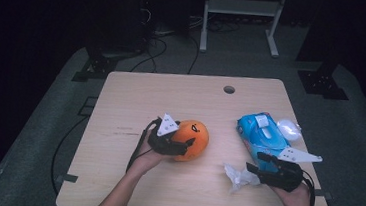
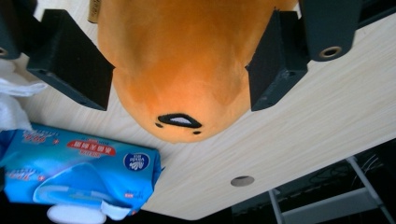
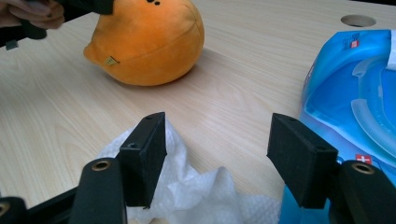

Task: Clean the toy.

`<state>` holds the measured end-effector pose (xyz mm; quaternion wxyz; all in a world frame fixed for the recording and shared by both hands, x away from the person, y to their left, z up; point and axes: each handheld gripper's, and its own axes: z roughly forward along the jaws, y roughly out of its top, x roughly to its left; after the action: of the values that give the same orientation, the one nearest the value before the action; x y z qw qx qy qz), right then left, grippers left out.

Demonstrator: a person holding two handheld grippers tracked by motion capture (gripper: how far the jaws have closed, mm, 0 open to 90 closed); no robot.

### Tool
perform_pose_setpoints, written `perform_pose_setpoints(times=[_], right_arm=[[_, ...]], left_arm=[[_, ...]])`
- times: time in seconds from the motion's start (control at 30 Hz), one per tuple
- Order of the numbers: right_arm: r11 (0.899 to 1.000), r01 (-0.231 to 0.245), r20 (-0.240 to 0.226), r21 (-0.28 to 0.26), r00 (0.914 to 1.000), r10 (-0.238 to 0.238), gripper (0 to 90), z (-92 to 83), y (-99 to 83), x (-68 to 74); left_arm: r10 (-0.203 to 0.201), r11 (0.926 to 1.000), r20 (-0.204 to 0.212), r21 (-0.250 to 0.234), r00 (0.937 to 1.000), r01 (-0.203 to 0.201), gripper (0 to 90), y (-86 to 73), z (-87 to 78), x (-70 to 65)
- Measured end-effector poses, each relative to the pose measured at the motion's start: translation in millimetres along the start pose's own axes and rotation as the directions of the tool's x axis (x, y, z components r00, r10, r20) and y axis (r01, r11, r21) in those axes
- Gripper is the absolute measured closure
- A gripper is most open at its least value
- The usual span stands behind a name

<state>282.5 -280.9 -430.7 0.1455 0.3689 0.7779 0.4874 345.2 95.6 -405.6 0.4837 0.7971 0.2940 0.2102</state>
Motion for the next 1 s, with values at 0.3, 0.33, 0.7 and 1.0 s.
perform_pose_setpoints(times=[0.3,0.33,0.7,1.0], right_arm=[[0.999,-0.031,0.014,0.014,0.9994,0.031,34.4,-0.6,-5.8,-6.5],[0.999,-0.031,0.015,0.013,0.9994,0.030,34.2,-0.7,-6.4,-7.0],[0.998,-0.050,0.019,0.029,0.9986,0.049,33.1,2.4,-9.3,-8.6],[0.998,-0.051,0.018,0.038,0.9985,0.051,32.7,4.1,-10.7,-7.4]], left_arm=[[-0.049,0.9987,-0.013,-0.014,0.9987,0.049,17.3,-13.7,-16.9,5.8],[-0.051,0.9986,-0.013,-0.014,0.9986,0.051,16.6,-15.3,-18.7,5.8],[-0.058,0.9982,-0.033,-0.017,0.9978,0.057,14.2,-33.0,-40.8,10.0],[-0.087,0.9961,-0.058,0.013,0.9945,0.088,12.8,-61.8,-52.5,16.0]])
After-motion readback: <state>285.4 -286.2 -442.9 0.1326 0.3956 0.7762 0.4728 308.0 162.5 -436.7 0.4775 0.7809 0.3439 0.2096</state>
